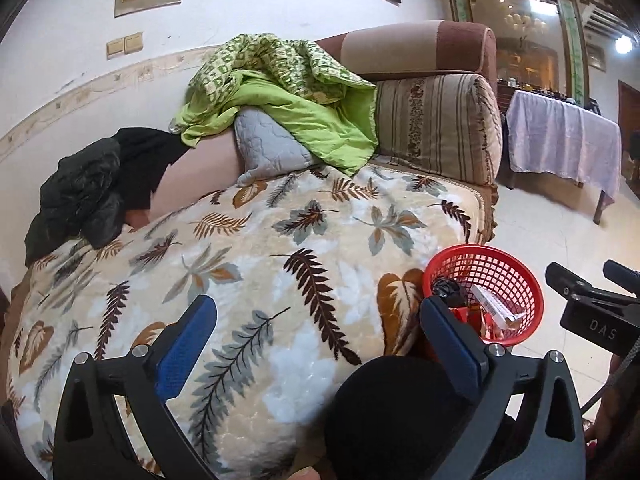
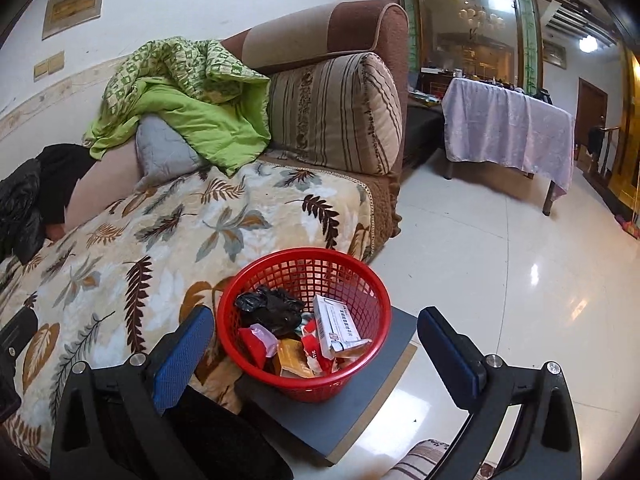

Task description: Collect trash

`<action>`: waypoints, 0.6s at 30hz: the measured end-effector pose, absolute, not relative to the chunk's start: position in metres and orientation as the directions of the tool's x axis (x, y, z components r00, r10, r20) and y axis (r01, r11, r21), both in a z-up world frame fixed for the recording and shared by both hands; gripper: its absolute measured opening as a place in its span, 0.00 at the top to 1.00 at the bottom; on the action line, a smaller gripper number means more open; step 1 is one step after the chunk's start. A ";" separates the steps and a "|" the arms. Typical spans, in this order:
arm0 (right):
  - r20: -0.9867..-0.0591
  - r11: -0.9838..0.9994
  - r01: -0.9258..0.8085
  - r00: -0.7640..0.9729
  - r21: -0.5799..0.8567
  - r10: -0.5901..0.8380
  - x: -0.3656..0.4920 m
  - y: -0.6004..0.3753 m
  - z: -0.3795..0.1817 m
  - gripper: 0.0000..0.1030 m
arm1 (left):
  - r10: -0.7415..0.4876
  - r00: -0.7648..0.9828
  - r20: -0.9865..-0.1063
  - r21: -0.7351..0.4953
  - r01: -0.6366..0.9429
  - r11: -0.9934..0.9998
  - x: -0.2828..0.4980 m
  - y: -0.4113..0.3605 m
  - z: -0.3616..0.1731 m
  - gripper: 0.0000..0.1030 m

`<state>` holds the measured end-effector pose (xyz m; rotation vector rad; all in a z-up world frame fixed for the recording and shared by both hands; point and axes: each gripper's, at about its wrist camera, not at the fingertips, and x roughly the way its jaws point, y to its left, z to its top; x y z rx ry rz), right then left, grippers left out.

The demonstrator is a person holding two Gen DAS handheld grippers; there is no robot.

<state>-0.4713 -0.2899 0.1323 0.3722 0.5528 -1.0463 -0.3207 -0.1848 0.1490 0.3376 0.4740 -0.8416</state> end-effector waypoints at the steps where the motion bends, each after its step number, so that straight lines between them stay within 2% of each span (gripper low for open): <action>1: -0.590 0.461 0.887 0.388 0.029 -0.708 -0.471 -0.289 0.133 0.00 | -0.623 0.573 -0.533 0.097 0.773 0.627 -0.321 -0.185 0.149 0.02; 5: -0.578 0.477 0.879 0.401 0.025 -0.710 -0.468 -0.288 0.133 0.00 | -0.598 0.573 -0.560 0.093 0.761 0.642 -0.319 -0.189 0.146 0.02; 18: -0.596 0.488 0.873 0.396 0.007 -0.699 -0.462 -0.289 0.129 0.00 | -0.566 0.609 -0.556 0.107 0.728 0.677 -0.311 -0.182 0.141 0.02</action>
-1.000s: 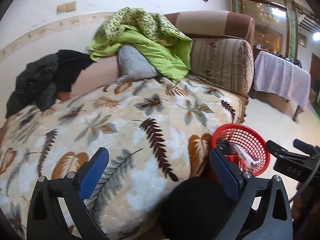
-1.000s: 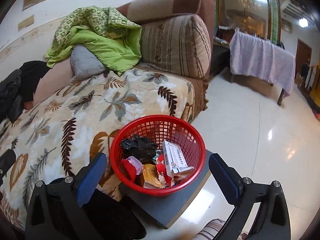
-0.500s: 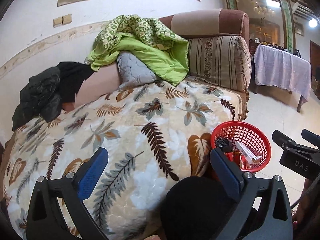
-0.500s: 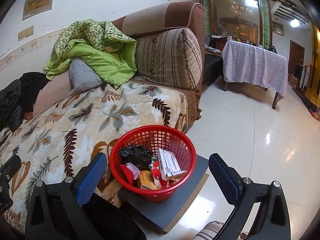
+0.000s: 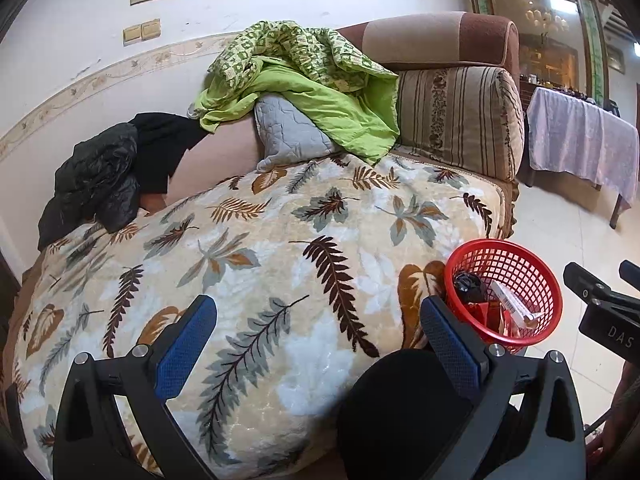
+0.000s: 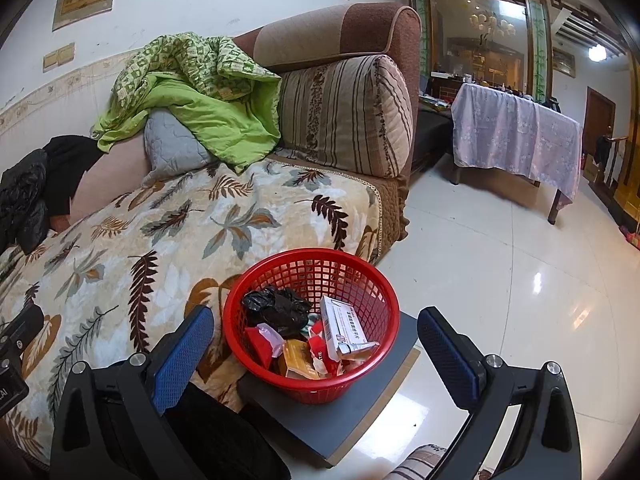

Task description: Collect trash

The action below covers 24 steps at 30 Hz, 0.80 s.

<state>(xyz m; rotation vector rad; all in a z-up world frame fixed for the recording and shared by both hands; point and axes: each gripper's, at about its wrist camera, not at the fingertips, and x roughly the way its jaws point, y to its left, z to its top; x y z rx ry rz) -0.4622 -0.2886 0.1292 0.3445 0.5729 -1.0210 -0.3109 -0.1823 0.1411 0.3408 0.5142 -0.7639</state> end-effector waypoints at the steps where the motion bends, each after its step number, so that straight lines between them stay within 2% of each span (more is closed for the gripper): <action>1: -0.597 0.489 0.872 0.395 0.005 -0.698 -0.462 -0.288 0.129 0.00 | -0.567 0.608 -0.556 0.107 0.729 0.676 -0.310 -0.183 0.141 0.02; 24: -0.606 0.488 0.873 0.387 -0.003 -0.695 -0.459 -0.288 0.126 0.00 | -0.568 0.606 -0.557 0.105 0.730 0.676 -0.309 -0.181 0.140 0.02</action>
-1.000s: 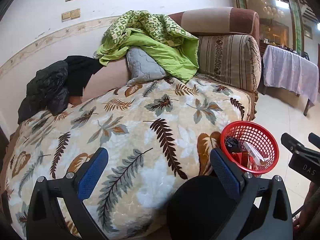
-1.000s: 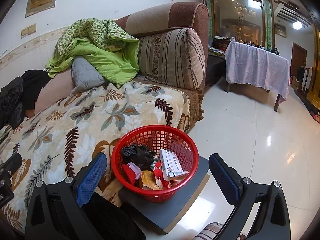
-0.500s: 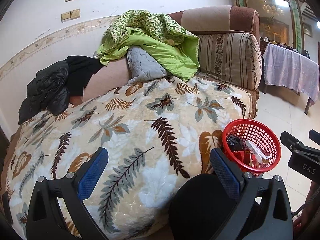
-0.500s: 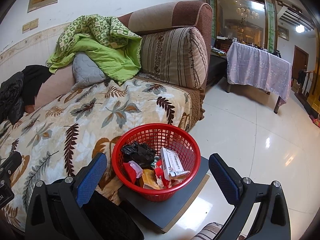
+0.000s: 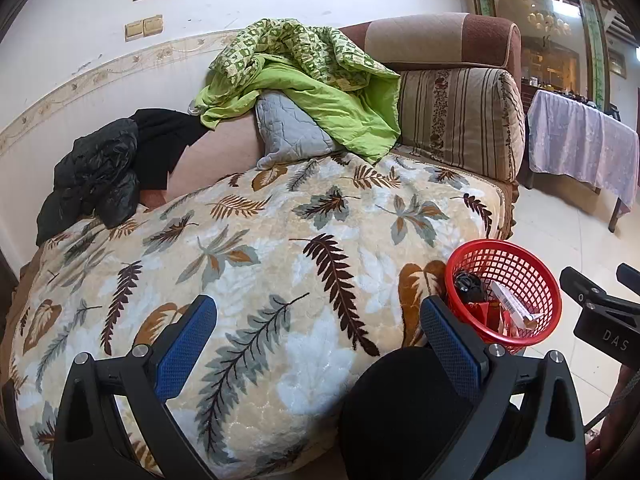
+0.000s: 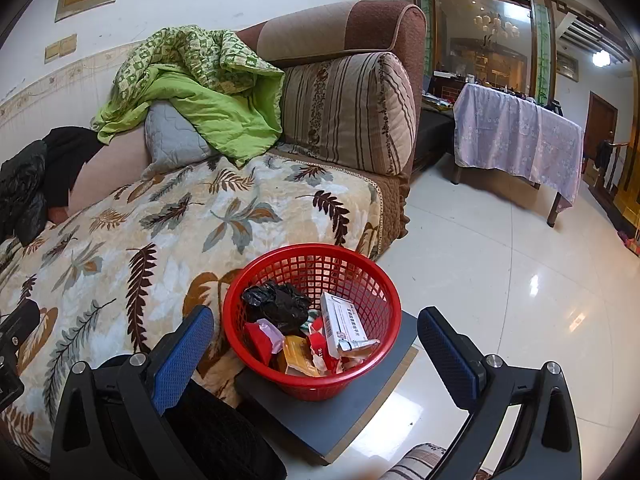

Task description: Collect trash

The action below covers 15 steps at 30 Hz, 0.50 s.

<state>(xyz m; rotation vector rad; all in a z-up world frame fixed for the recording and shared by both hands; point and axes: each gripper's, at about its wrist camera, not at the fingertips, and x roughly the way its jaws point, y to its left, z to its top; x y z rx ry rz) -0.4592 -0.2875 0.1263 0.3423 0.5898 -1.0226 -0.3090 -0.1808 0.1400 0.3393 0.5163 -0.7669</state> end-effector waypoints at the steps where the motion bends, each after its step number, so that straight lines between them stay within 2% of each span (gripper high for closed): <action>1: -0.606 0.489 0.872 0.387 -0.004 -0.695 -0.459 -0.288 0.126 0.00 | -0.568 0.607 -0.555 0.106 0.729 0.676 -0.309 -0.181 0.140 0.02; 15: -0.606 0.490 0.872 0.387 -0.005 -0.695 -0.459 -0.288 0.125 0.00 | -0.567 0.608 -0.556 0.104 0.728 0.678 -0.310 -0.181 0.140 0.02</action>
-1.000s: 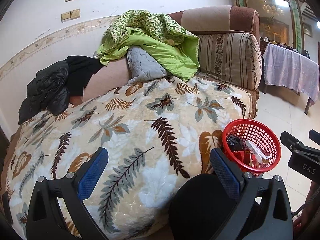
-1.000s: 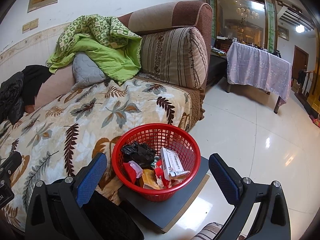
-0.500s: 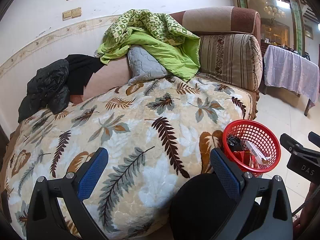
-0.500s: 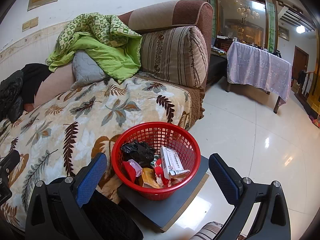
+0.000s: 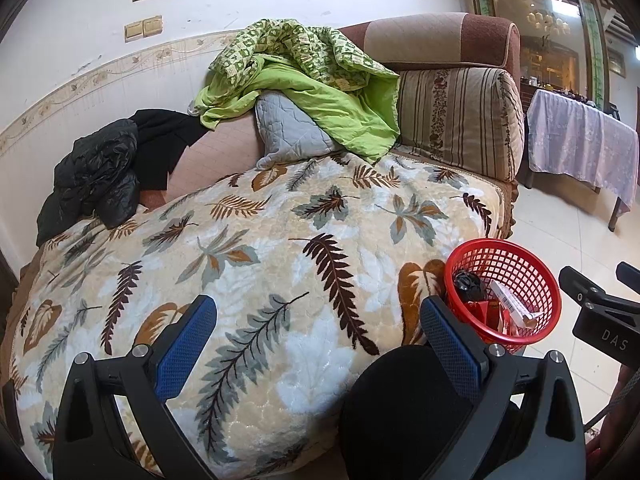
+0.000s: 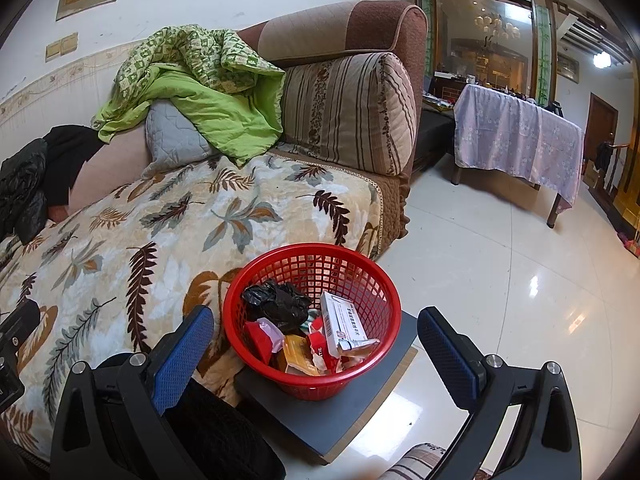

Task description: Collect trash

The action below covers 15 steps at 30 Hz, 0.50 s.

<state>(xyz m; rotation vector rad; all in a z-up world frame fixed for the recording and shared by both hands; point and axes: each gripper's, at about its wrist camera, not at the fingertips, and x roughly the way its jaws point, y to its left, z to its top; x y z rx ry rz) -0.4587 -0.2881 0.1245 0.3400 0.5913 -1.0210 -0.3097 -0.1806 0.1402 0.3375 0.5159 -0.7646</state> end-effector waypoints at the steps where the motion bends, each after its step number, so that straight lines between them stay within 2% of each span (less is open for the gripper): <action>1: -0.606 0.490 0.872 0.387 -0.005 -0.695 -0.459 -0.288 0.124 0.00 | -0.567 0.608 -0.556 0.104 0.728 0.678 -0.310 -0.181 0.140 0.02; 15: -0.607 0.490 0.872 0.387 -0.005 -0.694 -0.459 -0.289 0.125 0.00 | -0.568 0.607 -0.556 0.103 0.728 0.678 -0.311 -0.180 0.141 0.02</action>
